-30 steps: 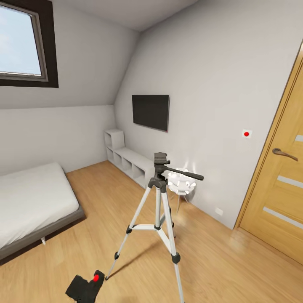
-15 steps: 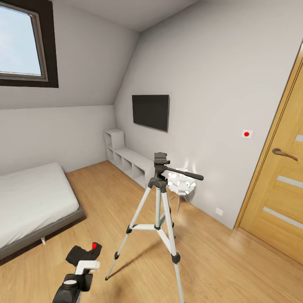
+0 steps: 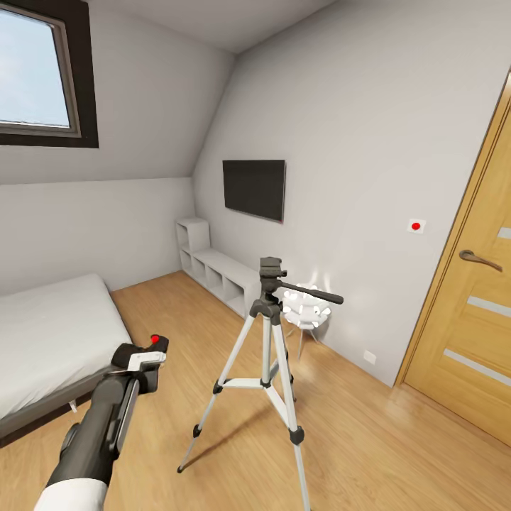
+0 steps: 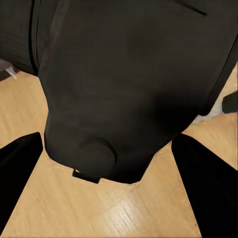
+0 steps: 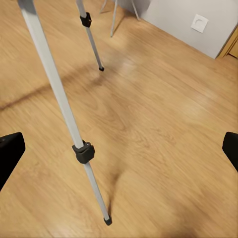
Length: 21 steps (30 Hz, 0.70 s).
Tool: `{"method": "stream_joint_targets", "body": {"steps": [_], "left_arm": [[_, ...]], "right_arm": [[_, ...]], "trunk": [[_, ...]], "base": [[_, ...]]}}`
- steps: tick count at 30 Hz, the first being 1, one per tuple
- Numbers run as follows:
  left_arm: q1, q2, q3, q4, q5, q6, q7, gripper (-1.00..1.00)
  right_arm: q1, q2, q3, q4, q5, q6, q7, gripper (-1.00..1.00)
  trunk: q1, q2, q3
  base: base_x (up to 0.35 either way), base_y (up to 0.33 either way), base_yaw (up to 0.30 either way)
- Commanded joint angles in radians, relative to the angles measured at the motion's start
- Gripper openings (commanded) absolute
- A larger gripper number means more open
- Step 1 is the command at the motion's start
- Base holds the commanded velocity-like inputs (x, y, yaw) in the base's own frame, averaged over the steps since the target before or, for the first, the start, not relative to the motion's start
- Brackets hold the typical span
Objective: Attach the digital camera to the camera tripod in the bedroom.
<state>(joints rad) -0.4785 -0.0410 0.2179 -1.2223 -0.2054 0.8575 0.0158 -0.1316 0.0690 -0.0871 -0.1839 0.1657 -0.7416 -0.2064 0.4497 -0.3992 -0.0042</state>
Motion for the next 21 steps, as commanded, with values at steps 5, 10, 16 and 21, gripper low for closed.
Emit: {"method": "stream_joint_targets", "body": {"steps": [5,10,16,21], "left_arm": [[-0.085,-0.002,0.001,0.017,0.001,0.022,0.001,-1.0],[-0.186,-0.003,-0.001,0.041,0.001,0.088,0.001,-1.0],[-0.326,-0.004,-0.003,0.06,0.002,0.136,0.001,-1.0],[-0.447,-0.006,-0.003,0.069,0.018,0.147,-0.01,-1.0]], "right_arm": [[0.0,0.0,-0.008,0.0,0.011,-0.002,-0.002,1.0],[0.0,0.001,-0.008,0.0,0.011,-0.002,-0.002,1.0],[0.0,0.002,-0.008,-0.001,0.011,-0.003,-0.003,1.0],[0.0,0.001,-0.008,-0.003,0.012,-0.004,-0.003,1.0]], "trunk": [[0.0,-0.001,-0.001],[0.0,-0.001,-0.001],[0.0,-0.001,-0.001],[0.0,-0.001,-0.001]], "base": [[0.0,0.0,0.0],[0.0,0.0,0.0],[0.0,0.0,0.0],[0.0,0.0,0.0]]}}
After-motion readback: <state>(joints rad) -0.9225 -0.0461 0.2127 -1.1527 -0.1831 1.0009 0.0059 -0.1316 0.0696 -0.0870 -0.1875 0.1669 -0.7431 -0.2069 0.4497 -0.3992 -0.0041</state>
